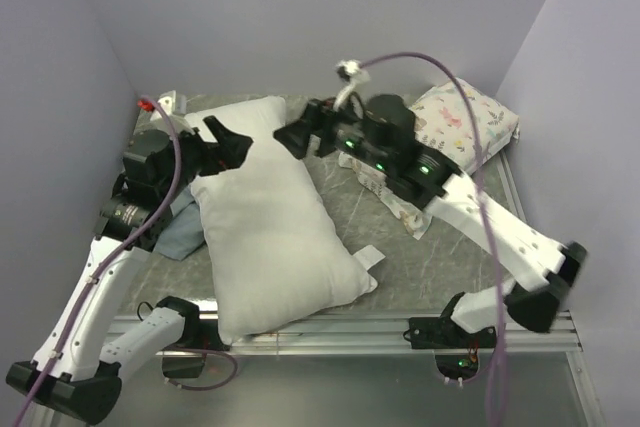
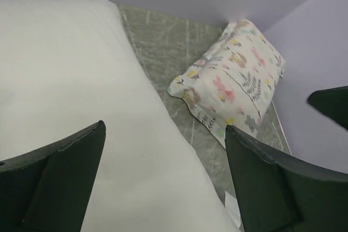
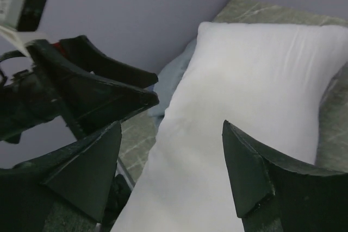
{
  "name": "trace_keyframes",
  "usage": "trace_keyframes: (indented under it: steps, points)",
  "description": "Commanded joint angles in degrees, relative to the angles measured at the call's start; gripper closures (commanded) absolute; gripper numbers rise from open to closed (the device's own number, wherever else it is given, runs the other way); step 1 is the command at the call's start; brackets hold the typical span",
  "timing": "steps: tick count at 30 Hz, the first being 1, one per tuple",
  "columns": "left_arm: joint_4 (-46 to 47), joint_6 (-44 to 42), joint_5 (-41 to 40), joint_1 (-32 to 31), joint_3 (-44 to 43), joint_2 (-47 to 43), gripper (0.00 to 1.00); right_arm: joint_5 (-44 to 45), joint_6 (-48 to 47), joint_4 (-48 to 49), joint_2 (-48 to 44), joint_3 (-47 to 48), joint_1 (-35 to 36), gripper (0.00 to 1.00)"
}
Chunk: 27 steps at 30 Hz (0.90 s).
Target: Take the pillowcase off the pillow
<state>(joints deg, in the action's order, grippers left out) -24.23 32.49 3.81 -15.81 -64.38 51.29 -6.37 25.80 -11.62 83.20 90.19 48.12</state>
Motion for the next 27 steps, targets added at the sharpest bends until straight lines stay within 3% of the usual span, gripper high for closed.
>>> trace_keyframes:
  steps: [1,7,13,27]
  points:
    - [-0.64,-3.75,-3.64,-5.00,-2.25,0.22,0.02,6.28,-2.33,-1.30,-11.61,-10.42,-0.57,0.17]
    - [-0.73,-5.15,-5.92,-5.46,2.32,-3.12,0.01,11.55,-1.54,-1.47,-27.62,-27.58,-3.99,0.09]
    - [0.67,-4.81,-5.75,-5.46,5.66,-6.90,0.01,14.02,-1.02,-3.76,-37.13,-35.68,-4.26,0.05]
    - [2.69,-4.36,-4.69,-5.46,8.30,-9.01,0.01,15.95,-1.46,-5.61,-39.60,-39.56,-4.17,0.01]
